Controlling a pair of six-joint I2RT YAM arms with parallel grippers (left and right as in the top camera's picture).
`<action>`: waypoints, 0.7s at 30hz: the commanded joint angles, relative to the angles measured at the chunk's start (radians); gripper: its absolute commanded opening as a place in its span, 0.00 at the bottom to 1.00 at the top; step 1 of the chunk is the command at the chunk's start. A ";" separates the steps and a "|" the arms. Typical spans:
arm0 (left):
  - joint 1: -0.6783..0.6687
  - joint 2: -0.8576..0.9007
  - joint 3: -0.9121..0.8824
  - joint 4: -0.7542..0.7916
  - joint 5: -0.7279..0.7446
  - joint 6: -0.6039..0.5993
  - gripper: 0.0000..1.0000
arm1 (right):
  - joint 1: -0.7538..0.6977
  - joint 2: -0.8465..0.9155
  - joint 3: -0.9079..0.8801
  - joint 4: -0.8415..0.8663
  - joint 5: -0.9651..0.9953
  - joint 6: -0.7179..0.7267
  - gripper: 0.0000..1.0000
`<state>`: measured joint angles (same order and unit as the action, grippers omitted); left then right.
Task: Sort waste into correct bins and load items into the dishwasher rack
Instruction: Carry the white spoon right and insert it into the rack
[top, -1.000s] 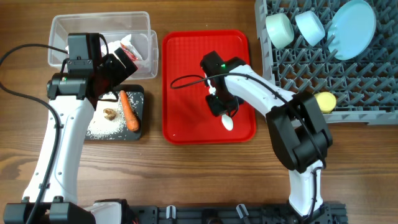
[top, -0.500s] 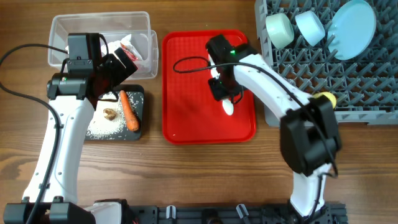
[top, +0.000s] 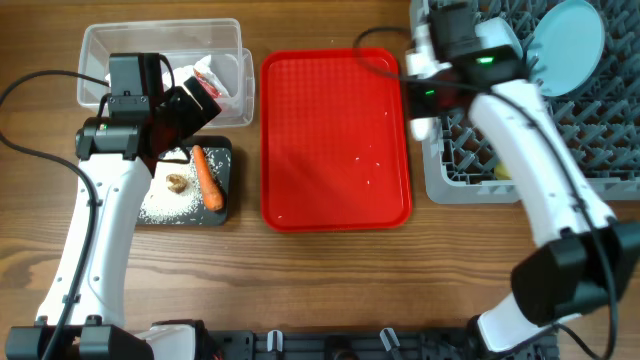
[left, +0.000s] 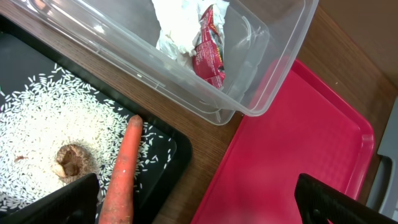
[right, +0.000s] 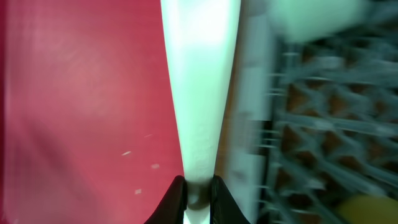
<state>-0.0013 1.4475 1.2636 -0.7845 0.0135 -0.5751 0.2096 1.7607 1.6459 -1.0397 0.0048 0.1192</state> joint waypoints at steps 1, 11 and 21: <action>0.004 0.006 0.008 0.002 0.005 -0.009 1.00 | -0.111 -0.053 0.021 -0.005 0.003 0.019 0.04; 0.004 0.006 0.008 0.002 0.004 -0.009 1.00 | -0.237 -0.050 -0.020 -0.008 -0.080 0.012 0.04; 0.004 0.006 0.008 0.002 0.004 -0.009 1.00 | -0.236 -0.050 -0.163 0.055 -0.097 0.011 0.04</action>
<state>-0.0013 1.4475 1.2636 -0.7845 0.0135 -0.5751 -0.0292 1.7294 1.5135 -0.9970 -0.0601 0.1299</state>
